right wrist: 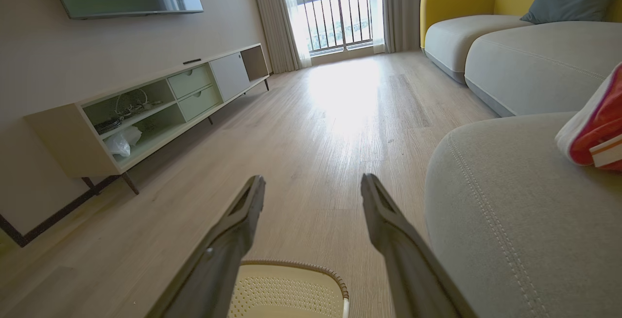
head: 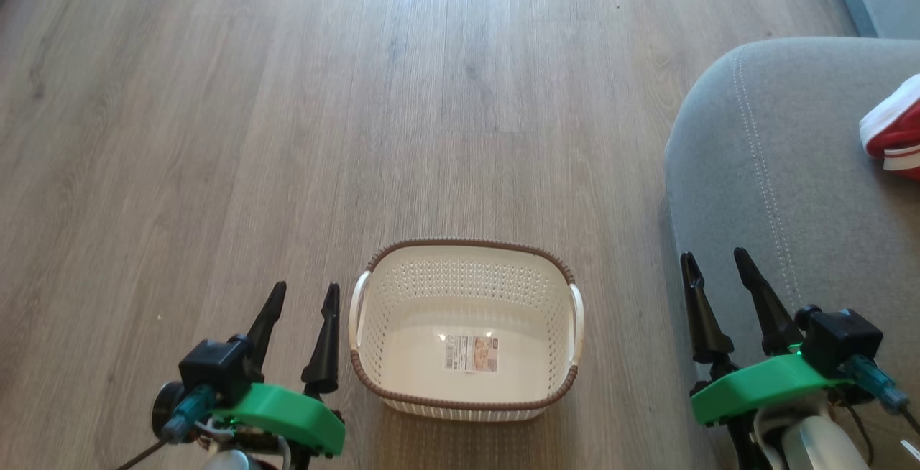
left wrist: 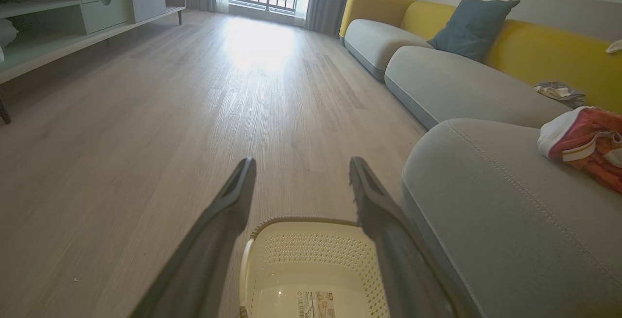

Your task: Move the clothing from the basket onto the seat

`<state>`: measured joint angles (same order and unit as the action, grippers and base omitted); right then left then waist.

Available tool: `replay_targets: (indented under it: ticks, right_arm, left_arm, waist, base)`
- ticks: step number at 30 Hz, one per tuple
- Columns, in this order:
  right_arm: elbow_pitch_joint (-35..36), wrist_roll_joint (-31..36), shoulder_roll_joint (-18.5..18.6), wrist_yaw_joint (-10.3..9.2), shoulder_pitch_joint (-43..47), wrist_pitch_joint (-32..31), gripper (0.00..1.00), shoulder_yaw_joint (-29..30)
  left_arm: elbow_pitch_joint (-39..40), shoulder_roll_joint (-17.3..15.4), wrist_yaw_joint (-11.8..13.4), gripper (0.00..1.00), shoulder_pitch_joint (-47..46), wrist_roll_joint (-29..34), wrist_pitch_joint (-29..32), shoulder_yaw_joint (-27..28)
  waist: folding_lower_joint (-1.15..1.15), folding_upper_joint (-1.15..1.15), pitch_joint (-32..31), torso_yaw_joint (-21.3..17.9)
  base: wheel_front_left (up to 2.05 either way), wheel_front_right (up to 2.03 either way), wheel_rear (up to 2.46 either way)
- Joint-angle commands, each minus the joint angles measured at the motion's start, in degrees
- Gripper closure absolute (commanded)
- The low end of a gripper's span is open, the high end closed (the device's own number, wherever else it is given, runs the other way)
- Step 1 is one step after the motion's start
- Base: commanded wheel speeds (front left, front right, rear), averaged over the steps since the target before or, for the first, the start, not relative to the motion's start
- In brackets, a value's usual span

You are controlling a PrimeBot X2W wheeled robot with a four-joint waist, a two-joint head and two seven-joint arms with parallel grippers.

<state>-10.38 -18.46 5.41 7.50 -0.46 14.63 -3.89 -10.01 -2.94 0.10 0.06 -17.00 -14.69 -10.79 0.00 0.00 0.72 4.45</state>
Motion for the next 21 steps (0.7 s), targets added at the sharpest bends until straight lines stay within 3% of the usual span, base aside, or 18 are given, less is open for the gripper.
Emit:
replay_targets:
  ticks: [1,21]
  right_arm:
    - [1.76,0.53,-0.08,-0.01,-1.91,0.37,0.00,-1.27]
    - [1.70,0.37,-0.10,-0.01,-3.21,0.37,0.00,-0.73]
  left_arm:
    - [2.03,0.06,-0.26,0.00,-2.19,0.34,-0.31,2.32]
    - [1.89,0.06,-1.03,0.00,-2.58,-0.61,-0.31,2.98]
  waist:
    - [0.00,0.00,0.26,-0.09]
    - [0.00,0.00,0.81,-1.03]
  base:
    - [0.00,0.00,0.00]
    - [0.00,0.00,0.00]
